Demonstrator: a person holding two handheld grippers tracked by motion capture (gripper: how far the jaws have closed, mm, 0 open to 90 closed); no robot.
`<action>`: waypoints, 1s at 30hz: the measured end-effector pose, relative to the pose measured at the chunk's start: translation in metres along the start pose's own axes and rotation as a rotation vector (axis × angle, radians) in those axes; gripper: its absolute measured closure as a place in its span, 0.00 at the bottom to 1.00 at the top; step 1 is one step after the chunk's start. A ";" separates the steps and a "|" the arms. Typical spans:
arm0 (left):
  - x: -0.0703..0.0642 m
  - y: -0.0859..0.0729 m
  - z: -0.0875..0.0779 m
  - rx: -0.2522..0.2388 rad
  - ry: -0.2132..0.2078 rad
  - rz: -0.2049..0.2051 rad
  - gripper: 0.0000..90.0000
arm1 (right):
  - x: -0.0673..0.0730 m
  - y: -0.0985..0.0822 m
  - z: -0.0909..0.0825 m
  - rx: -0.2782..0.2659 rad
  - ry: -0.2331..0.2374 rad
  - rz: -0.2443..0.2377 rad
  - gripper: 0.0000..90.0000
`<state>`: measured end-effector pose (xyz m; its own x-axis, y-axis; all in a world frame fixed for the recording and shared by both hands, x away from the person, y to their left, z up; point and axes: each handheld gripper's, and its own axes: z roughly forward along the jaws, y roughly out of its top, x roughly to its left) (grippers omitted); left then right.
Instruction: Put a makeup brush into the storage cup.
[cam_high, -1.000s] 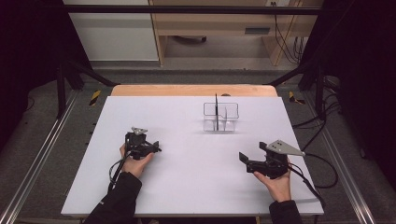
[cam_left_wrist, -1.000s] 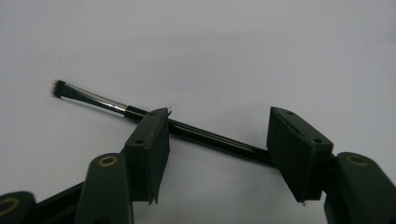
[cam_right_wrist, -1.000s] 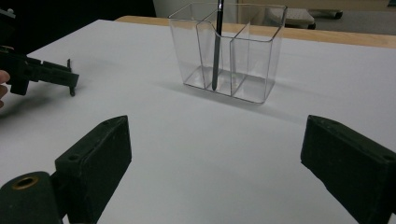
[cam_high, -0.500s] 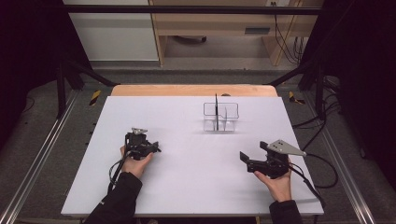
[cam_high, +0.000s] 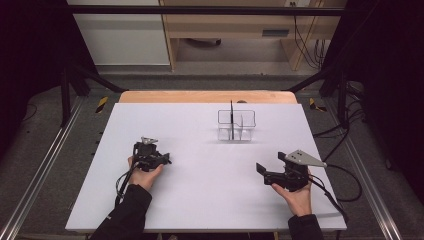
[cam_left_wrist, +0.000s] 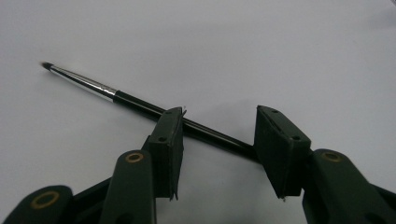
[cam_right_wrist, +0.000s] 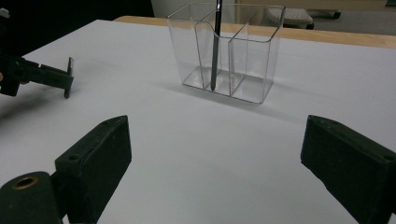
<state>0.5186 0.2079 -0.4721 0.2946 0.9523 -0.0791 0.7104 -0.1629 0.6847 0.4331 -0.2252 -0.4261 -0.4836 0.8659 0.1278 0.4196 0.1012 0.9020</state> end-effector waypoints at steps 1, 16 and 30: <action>0.000 0.000 0.000 0.000 0.001 -0.001 0.58 | 0.000 0.000 0.000 0.001 0.001 0.002 0.10; -0.001 0.000 -0.001 0.017 -0.019 0.015 0.64 | 0.001 -0.001 0.001 0.005 0.003 0.002 0.10; -0.011 -0.002 -0.001 0.022 0.044 0.078 0.65 | 0.001 0.000 0.000 0.002 0.002 0.001 0.10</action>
<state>0.5133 0.1984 -0.4721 0.3221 0.9467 0.0060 0.7003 -0.2425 0.6713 0.4324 -0.2250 -0.4260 -0.4848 0.8649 0.1301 0.4218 0.1009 0.9011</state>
